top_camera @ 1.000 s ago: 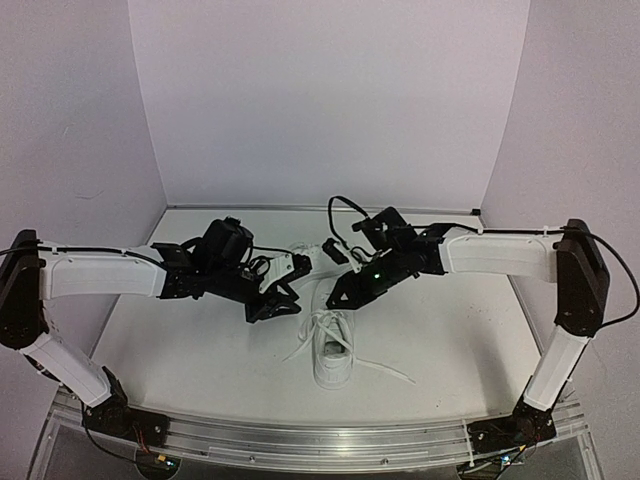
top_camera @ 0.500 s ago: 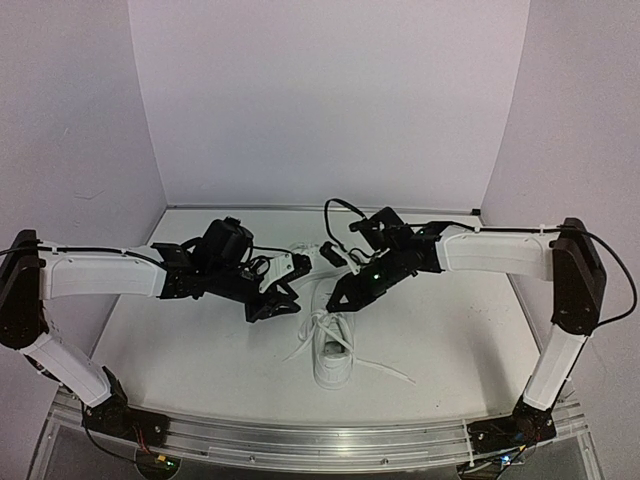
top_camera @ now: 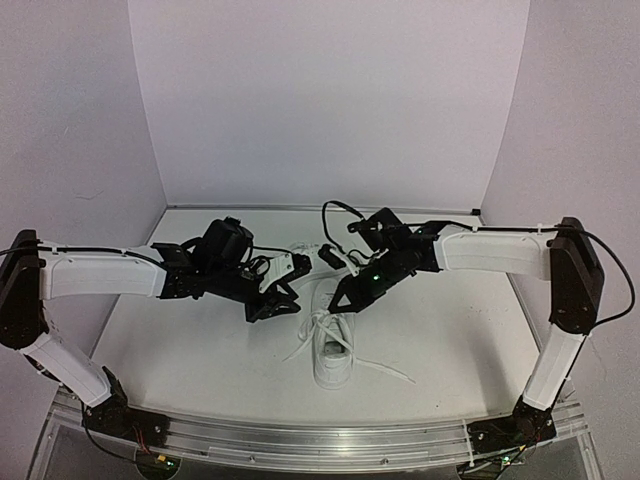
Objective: Tie the shoes
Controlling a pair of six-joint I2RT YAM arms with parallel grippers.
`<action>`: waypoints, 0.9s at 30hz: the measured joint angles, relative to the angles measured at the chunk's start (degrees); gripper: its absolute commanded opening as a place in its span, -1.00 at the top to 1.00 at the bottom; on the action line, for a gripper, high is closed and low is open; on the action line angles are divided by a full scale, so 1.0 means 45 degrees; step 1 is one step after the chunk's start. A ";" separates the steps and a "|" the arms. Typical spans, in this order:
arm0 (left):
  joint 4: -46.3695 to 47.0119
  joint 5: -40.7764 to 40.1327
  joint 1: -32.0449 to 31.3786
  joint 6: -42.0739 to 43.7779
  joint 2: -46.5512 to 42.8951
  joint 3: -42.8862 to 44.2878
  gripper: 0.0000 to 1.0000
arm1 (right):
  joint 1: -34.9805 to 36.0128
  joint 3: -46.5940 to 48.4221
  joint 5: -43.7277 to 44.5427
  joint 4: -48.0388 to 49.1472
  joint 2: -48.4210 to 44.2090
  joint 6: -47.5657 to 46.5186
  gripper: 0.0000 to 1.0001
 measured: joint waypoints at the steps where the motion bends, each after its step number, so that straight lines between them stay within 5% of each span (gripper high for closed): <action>1: 0.0000 0.0000 0.0000 -0.0003 0.0000 0.0000 0.44 | 0.0000 0.0013 0.0003 -0.0036 0.0000 0.0000 1.00; 14: 0.0068 -0.0005 -0.0054 -0.0033 0.0000 -0.0087 0.45 | 0.0000 0.0041 0.0262 -0.0211 -0.0555 0.0068 1.00; 18: 0.0105 -0.0013 -0.0108 -0.0033 0.0000 -0.0087 0.44 | 0.0000 0.0038 0.0297 -0.0209 -0.0848 0.0057 0.65; 27: 0.0107 -0.0199 -0.0175 -0.0038 0.0000 -0.0087 0.45 | 0.0106 0.0051 0.0557 -0.0405 -0.0831 0.0029 0.59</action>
